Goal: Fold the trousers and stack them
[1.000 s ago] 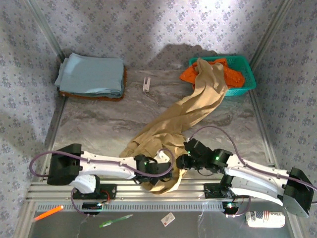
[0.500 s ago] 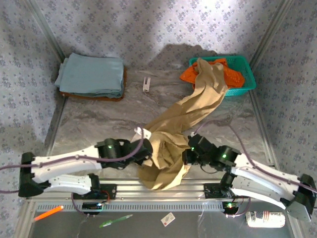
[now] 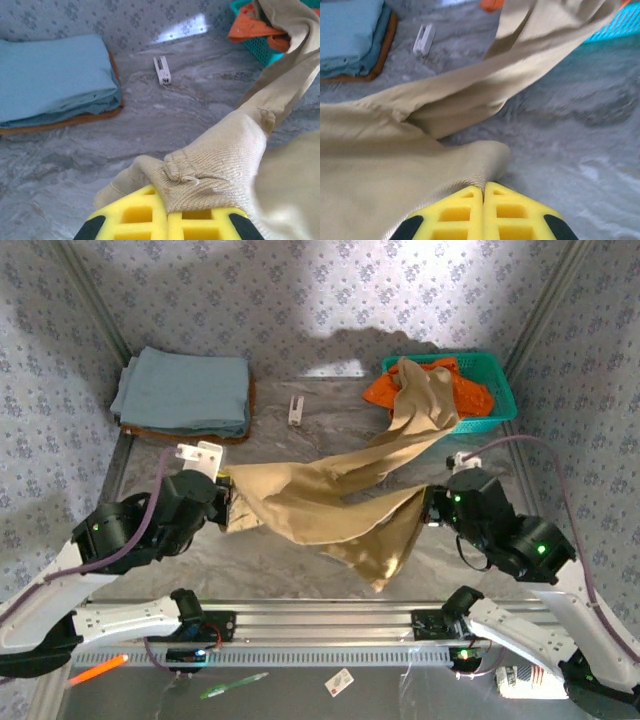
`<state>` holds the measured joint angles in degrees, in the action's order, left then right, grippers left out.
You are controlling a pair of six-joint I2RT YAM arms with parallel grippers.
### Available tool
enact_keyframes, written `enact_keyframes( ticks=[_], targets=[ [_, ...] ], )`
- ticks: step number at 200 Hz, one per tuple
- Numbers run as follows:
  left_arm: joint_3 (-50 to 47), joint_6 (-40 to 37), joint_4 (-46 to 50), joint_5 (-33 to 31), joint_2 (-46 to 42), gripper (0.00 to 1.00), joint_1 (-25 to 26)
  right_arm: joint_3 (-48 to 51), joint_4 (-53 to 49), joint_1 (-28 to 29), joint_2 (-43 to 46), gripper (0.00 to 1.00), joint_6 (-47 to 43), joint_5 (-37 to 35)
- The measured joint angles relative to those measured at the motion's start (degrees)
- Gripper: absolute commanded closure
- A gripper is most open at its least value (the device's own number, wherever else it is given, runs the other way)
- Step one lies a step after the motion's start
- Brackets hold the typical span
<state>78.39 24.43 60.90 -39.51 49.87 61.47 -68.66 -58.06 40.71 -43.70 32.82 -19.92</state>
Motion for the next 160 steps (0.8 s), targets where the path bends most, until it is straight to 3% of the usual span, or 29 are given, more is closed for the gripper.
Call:
enact_keyframes(
  ticks=[38, 86, 109, 132, 142, 160],
  targets=[
    [2.54, -1.92, 1.66, -2.43, -1.81, 1.00, 0.00, -7.10, -1.33, -0.09, -0.50, 1.00, -4.15, -7.15],
    [3.69, -4.04, 1.90, -3.17, -7.78, 1.00, 0.00, -9.16, -2.75, -0.09, 3.23, 1.00, -5.97, -15.91],
    [4.66, -4.00, 1.95, -3.21, -8.20, 1.00, 0.00, -6.54, -0.37, -0.09, 3.93, 1.00, -6.21, -14.16],
    [3.13, -2.93, 2.10, -3.67, -8.85, 1.00, 0.00, 2.84, 4.15, 0.33, 1.20, 1.00, -5.25, -5.90],
    [1.66, -2.19, 2.40, -3.89, -9.99, 1.00, 0.00, 7.63, 6.36, 1.11, -1.86, 0.91, -4.87, -1.38],
    [-0.61, -0.33, 3.67, -4.15, -12.31, 1.00, 0.00, 13.94, 9.31, 2.75, -8.92, 0.55, -3.85, 5.40]
  ],
)
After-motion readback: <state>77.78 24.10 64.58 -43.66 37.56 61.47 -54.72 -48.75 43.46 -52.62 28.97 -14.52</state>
